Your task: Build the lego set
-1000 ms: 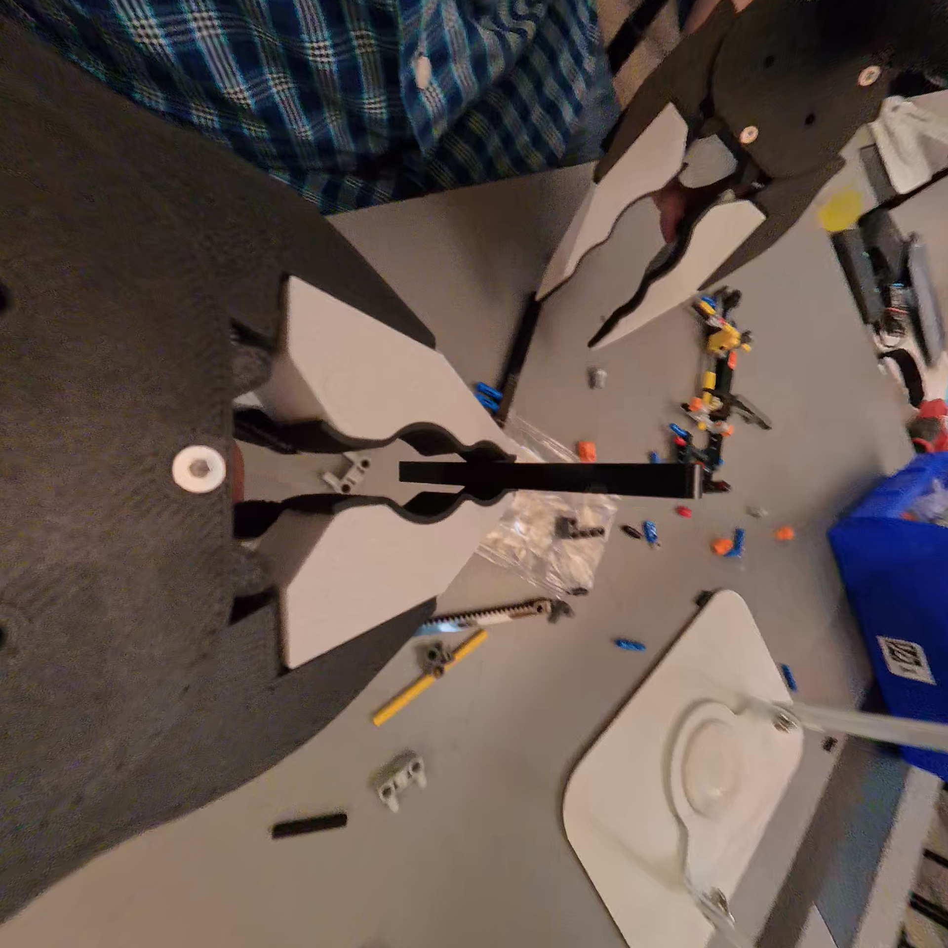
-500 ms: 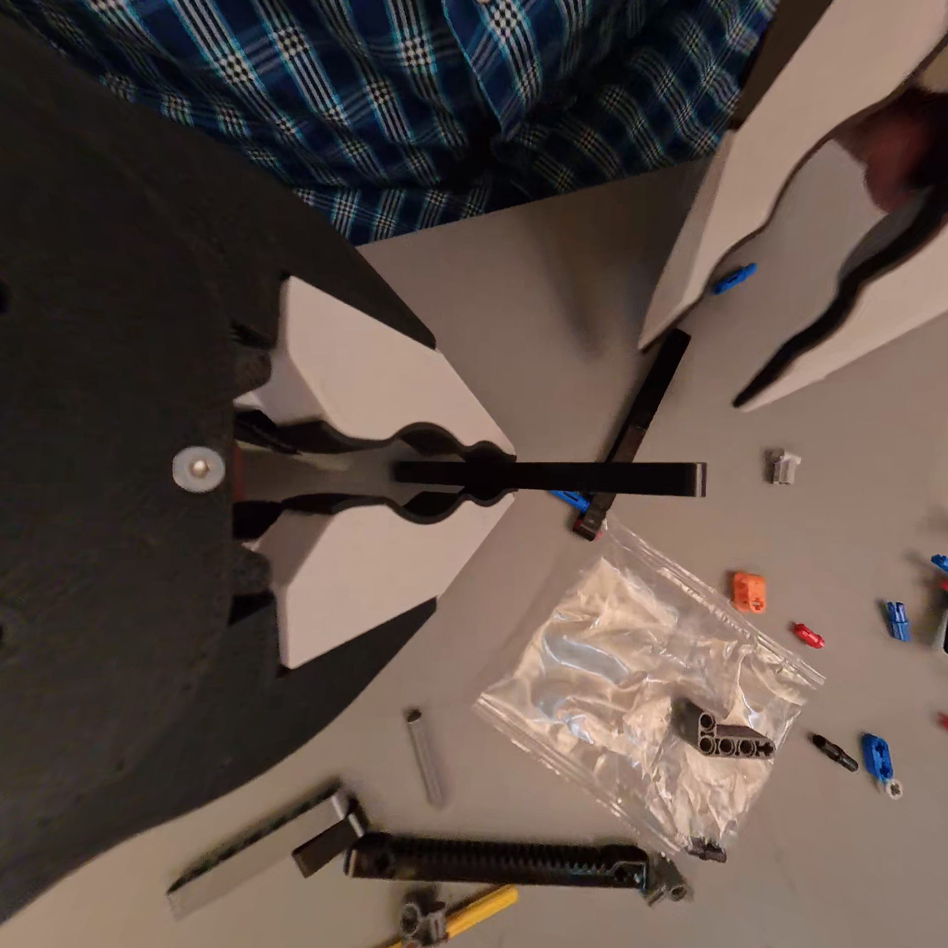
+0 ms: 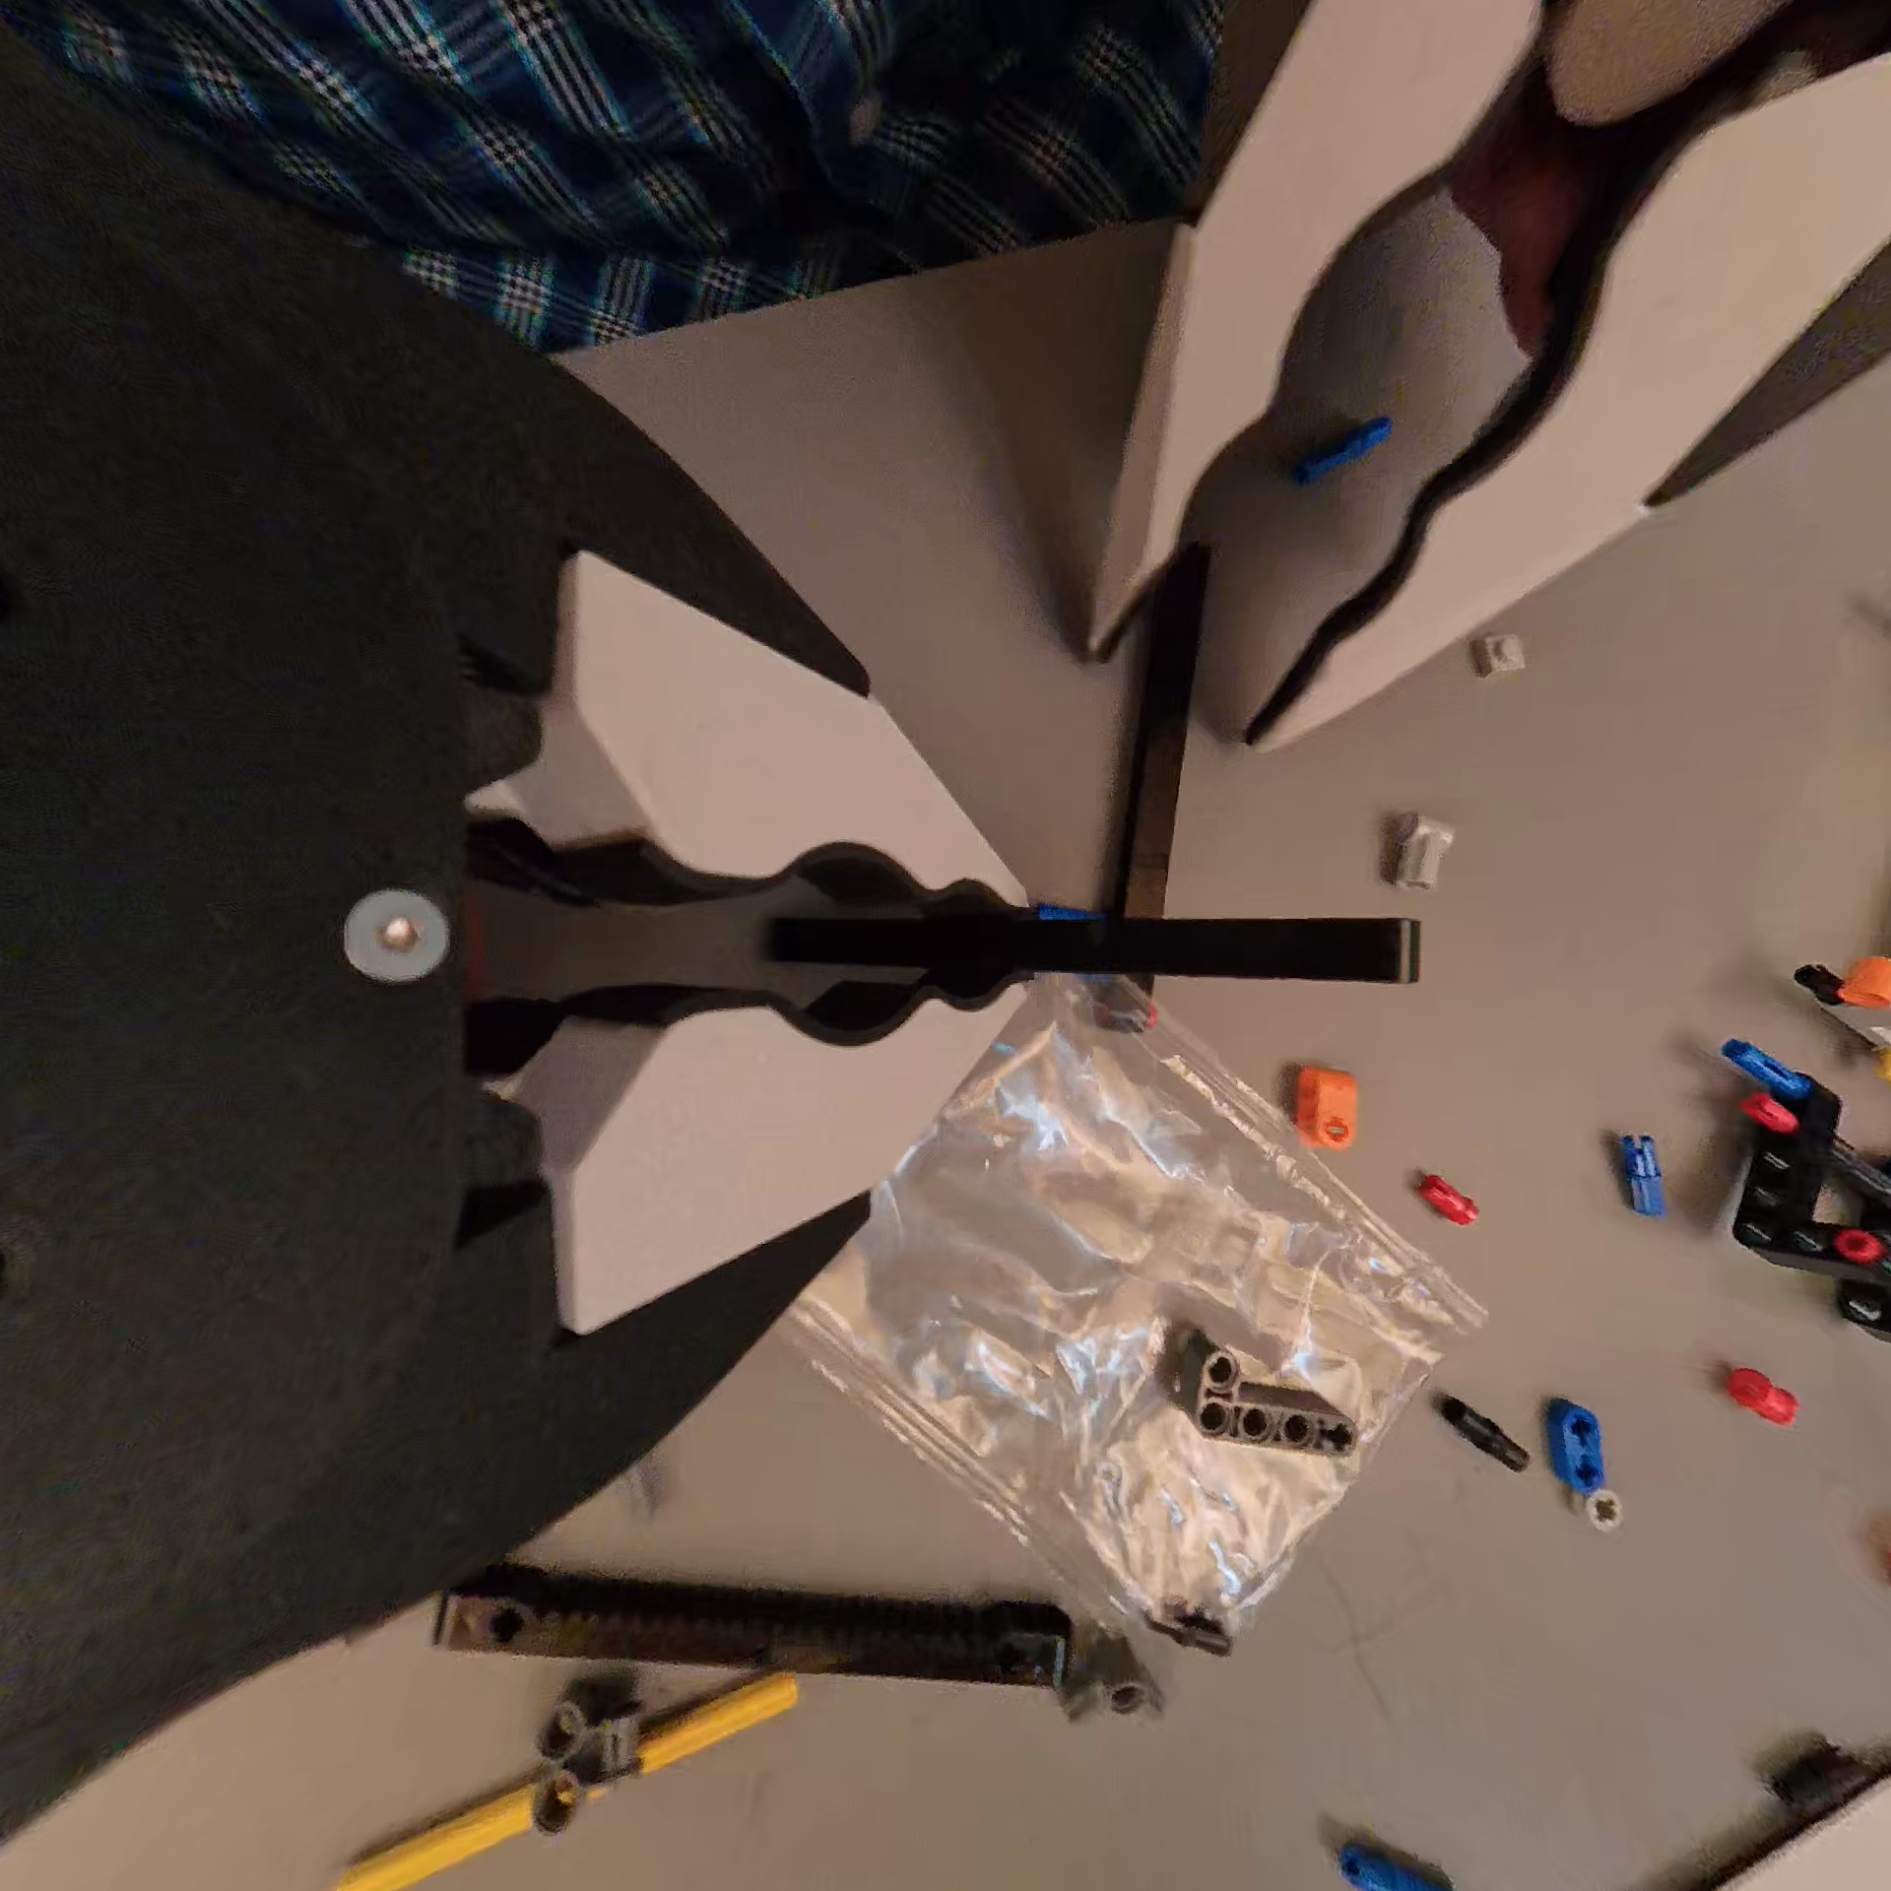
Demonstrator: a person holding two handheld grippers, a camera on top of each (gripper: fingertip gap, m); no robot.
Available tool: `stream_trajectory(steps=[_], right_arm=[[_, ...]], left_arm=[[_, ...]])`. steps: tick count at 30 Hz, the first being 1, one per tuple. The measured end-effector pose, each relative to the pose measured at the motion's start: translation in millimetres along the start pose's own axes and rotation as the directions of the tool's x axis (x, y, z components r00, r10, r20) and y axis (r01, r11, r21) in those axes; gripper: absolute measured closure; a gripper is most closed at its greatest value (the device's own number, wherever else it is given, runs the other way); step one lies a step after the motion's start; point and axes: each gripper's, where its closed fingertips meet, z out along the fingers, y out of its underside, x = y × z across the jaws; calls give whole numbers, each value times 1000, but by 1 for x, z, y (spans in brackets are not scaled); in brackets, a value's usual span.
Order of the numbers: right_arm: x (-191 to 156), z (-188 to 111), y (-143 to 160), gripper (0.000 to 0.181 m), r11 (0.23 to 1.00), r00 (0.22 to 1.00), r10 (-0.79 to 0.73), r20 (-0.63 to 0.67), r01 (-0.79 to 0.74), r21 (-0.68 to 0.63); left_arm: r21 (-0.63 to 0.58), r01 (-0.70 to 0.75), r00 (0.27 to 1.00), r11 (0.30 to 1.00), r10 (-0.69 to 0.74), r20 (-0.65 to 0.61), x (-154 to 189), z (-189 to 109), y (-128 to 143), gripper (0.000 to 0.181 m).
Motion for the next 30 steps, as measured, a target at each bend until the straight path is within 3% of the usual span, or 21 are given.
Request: stream_trajectory(steps=[1, 9, 15, 20, 30], right_arm=[[1, 2, -3, 176, 1000, 1000, -4, 0, 4, 1], [10, 11, -16, 176, 999, 999, -52, -7, 52, 2], [14, 4, -15, 177, 1000, 1000, -27, -2, 27, 14], [11, 9, -12, 176, 1000, 1000, -30, 5, 30, 2], [15, 13, -20, 176, 999, 999, -51, -3, 51, 9]], left_arm=[[4, 0, 1000, 1000, 0, 0, 2, 1, 0, 151], [63, 4, 1000, 998, -3, -26, 9, -2, -12, 149], [44, 40, 997, 998, -43, 71, -23, -14, -1, 146], [17, 50, 999, 999, -50, 4, -4, -1, 6, 151], [77, 43, 999, 996, -40, -32, 18, 12, -14, 147]])
